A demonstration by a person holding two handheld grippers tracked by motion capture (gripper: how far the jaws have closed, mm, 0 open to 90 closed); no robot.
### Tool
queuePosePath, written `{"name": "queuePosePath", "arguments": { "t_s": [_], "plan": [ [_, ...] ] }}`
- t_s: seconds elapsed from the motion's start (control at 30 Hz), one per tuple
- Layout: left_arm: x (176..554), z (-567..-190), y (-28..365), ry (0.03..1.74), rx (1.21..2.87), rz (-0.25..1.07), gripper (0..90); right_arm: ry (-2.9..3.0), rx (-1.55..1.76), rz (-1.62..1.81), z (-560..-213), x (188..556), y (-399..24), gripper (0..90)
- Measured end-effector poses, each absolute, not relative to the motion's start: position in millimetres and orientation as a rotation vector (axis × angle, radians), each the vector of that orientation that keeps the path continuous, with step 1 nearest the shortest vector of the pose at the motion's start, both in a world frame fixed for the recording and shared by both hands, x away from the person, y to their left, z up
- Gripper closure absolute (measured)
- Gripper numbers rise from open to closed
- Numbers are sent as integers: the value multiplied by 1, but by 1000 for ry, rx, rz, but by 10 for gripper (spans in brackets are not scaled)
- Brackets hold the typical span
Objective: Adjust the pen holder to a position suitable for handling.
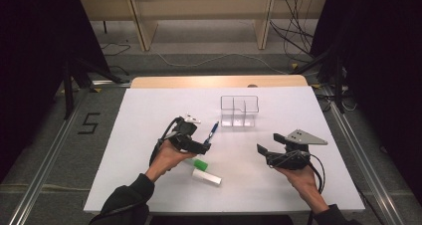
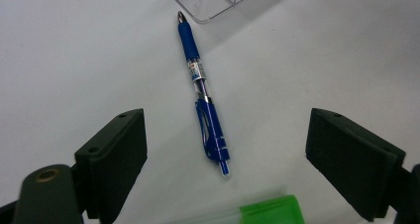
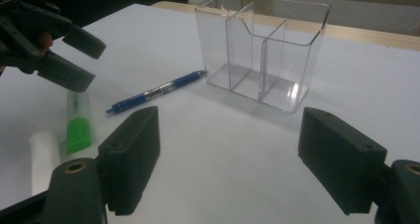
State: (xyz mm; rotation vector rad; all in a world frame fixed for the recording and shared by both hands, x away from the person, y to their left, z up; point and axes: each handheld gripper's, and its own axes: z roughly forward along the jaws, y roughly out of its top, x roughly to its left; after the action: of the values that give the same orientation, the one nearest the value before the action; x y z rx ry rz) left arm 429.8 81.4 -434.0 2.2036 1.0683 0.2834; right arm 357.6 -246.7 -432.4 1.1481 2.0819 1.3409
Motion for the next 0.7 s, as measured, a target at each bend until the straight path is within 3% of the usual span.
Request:
{"name": "queuePosePath", "arguments": {
  "t_s": [0.7],
  "plan": [
    [452,-446,64,1077,2284,299,174,2118,1128,1341,-436,343,-241,247]
  ]
}}
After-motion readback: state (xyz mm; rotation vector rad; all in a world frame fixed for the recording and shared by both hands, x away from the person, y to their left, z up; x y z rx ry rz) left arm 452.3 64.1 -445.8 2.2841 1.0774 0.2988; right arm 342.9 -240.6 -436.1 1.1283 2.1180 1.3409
